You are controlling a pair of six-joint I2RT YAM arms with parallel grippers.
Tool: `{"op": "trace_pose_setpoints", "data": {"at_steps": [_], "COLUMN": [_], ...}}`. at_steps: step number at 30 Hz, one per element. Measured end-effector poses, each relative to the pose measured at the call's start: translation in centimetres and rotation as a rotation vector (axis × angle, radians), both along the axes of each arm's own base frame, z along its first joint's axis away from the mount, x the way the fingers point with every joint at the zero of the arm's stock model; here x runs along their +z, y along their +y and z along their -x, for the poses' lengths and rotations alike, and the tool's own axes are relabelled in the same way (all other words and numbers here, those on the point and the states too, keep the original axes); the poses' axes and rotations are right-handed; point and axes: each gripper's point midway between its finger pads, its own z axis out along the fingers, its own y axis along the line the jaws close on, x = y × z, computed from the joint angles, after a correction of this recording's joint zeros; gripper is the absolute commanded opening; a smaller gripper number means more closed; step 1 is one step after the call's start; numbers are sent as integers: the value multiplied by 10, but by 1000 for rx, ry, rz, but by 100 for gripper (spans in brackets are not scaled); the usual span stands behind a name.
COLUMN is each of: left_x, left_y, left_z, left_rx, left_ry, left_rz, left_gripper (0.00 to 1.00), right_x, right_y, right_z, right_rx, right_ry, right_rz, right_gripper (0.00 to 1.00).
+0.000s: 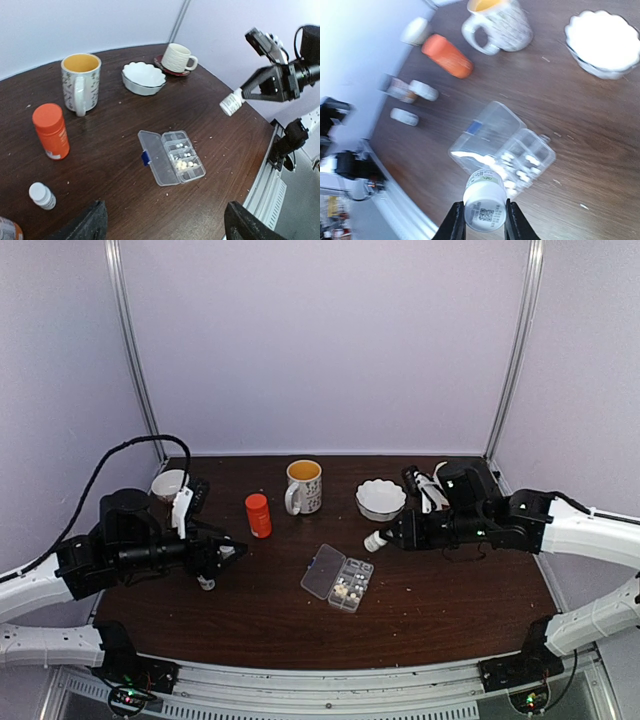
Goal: Sort the pills into containers
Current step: Pick up the pill bottle from the center of the board, then pass from the right arm to the left
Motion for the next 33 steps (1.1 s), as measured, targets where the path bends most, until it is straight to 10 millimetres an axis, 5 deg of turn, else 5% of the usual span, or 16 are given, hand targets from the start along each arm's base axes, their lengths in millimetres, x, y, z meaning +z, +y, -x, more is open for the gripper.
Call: {"op": "trace_pose_setpoints", "data": {"at_steps": [9, 16, 24, 33], "left_x": [38, 76, 100, 106], "left_y": [-86, -121, -142, -152], "left_z": [42, 25, 18, 24], "left_rx": [-329, -348, -355, -400], "left_ry": [-477, -765, -900, -954], "left_rz": [-75, -141, -139, -113], "left_gripper": [84, 82, 77, 67], "right_x": [82, 111, 149, 160], "right_y": [38, 55, 68, 72], "right_z": [18, 35, 50, 58], "right_rx": [148, 225, 288, 310], "right_ry": [-58, -45, -52, -44], "right_rz": [-356, -487, -648, -698], "right_gripper": [5, 5, 4, 3]}}
